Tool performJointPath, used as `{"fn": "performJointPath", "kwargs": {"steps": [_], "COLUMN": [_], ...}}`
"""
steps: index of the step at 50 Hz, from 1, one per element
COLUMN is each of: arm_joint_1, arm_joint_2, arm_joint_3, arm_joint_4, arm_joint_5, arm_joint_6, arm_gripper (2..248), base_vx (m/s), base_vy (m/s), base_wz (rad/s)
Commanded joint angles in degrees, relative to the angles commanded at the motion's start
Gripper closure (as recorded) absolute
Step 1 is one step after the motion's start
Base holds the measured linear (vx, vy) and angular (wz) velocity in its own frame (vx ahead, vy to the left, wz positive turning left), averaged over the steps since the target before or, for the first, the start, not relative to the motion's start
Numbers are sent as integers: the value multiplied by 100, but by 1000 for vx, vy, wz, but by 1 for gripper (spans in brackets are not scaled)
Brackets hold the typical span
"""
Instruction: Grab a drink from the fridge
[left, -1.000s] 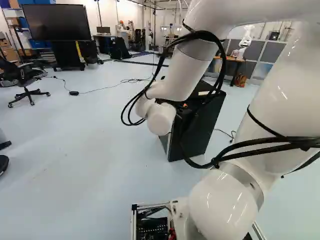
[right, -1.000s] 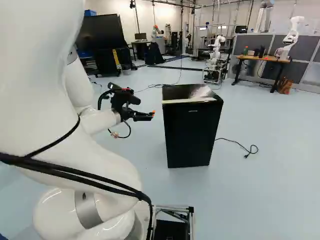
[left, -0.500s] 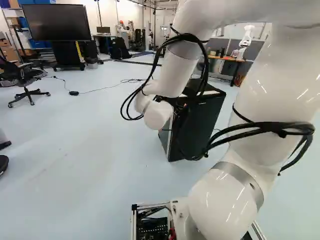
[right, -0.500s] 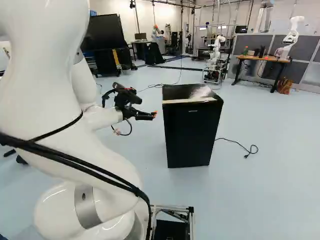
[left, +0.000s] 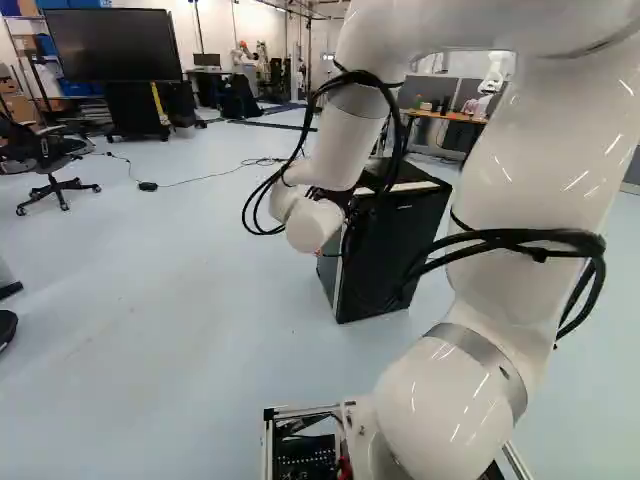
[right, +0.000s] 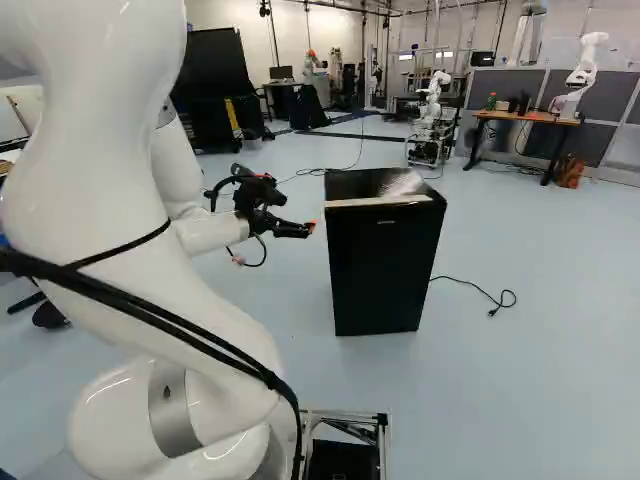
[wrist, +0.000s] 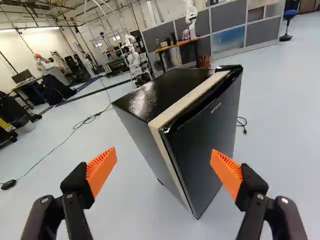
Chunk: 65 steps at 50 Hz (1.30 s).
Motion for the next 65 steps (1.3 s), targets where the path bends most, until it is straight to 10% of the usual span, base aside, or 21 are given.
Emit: {"fn": "performJointPath", "kwargs": {"steps": [45,65], "arm_joint_1": [-76,-73], "arm_joint_2": [-1127,-1548], "arm_joint_3": [-452,-567], "arm_joint_4": [18,47], "arm_joint_5": [0,0], "arm_joint_6": [0,-785], "arm_gripper": [3,3], "base_vx": [0,0], "base_vy": [0,0], "base_wz": [0,0]}}
